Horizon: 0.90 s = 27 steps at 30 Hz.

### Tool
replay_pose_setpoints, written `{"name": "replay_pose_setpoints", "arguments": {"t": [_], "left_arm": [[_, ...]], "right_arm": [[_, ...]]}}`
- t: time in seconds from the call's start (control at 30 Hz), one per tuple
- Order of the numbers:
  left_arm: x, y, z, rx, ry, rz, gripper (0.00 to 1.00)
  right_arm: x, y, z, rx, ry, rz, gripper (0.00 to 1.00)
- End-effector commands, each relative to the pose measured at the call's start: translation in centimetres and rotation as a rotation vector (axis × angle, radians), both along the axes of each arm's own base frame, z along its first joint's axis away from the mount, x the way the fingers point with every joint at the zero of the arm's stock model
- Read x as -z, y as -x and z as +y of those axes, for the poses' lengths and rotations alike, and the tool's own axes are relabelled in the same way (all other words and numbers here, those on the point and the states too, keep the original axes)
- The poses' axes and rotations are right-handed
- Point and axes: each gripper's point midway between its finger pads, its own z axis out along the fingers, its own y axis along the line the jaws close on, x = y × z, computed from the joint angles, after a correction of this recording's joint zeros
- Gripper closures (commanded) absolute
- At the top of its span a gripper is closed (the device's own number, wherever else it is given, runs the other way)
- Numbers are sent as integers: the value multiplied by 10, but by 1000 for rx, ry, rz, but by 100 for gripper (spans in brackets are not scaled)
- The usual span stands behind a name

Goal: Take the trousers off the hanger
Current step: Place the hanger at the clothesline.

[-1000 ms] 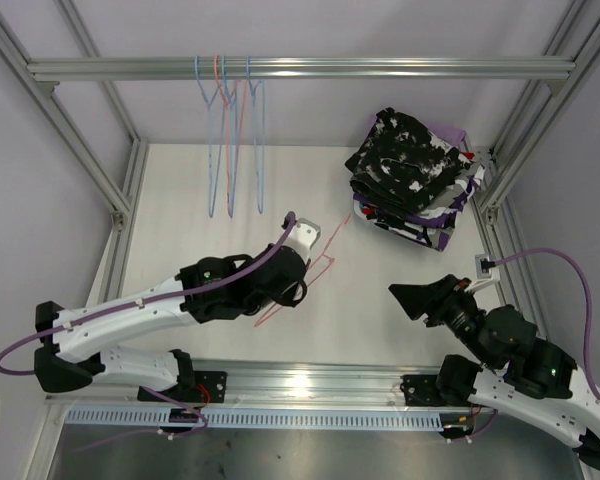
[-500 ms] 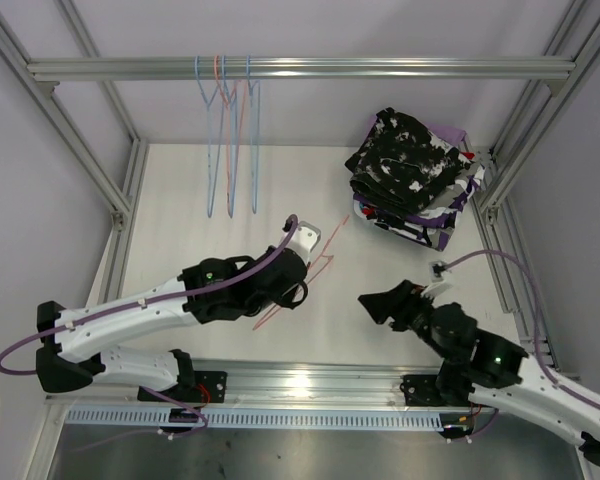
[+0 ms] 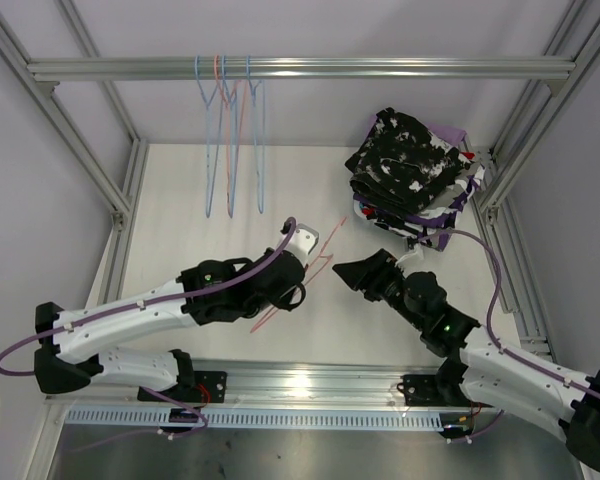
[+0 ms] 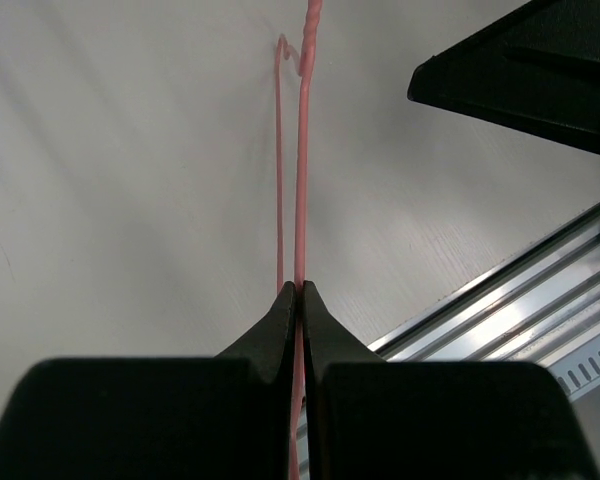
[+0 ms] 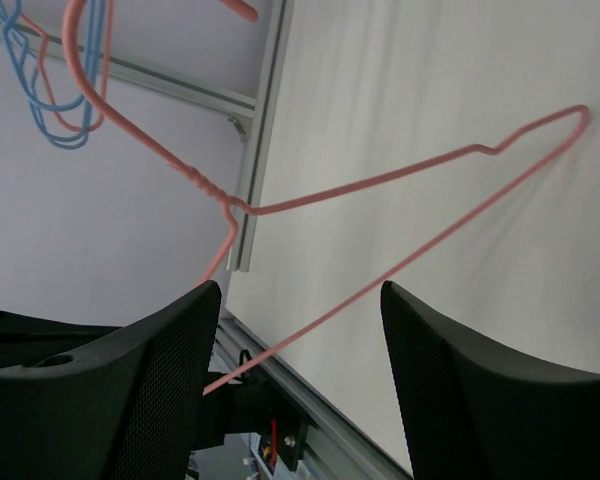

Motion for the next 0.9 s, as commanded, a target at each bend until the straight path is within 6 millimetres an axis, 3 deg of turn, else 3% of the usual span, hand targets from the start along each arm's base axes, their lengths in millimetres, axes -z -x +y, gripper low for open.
{"name": "replay_pose_setpoints", "arguments": {"t": [0.0, 0.37, 0.73, 0.87], "left_arm": [[-9, -1, 2, 7, 31, -18, 100], [-4, 1, 0, 24, 35, -10, 100], [4, 2, -3, 43, 26, -5, 100], [3, 2, -6, 51, 33, -9, 100]], "right_arm": [[-40, -4, 15, -54, -147, -74, 31], [-48, -12, 48, -147, -239, -59, 33], [-53, -21, 64, -166, -276, -61, 37], [-50, -21, 73, -189, -288, -47, 50]]}}
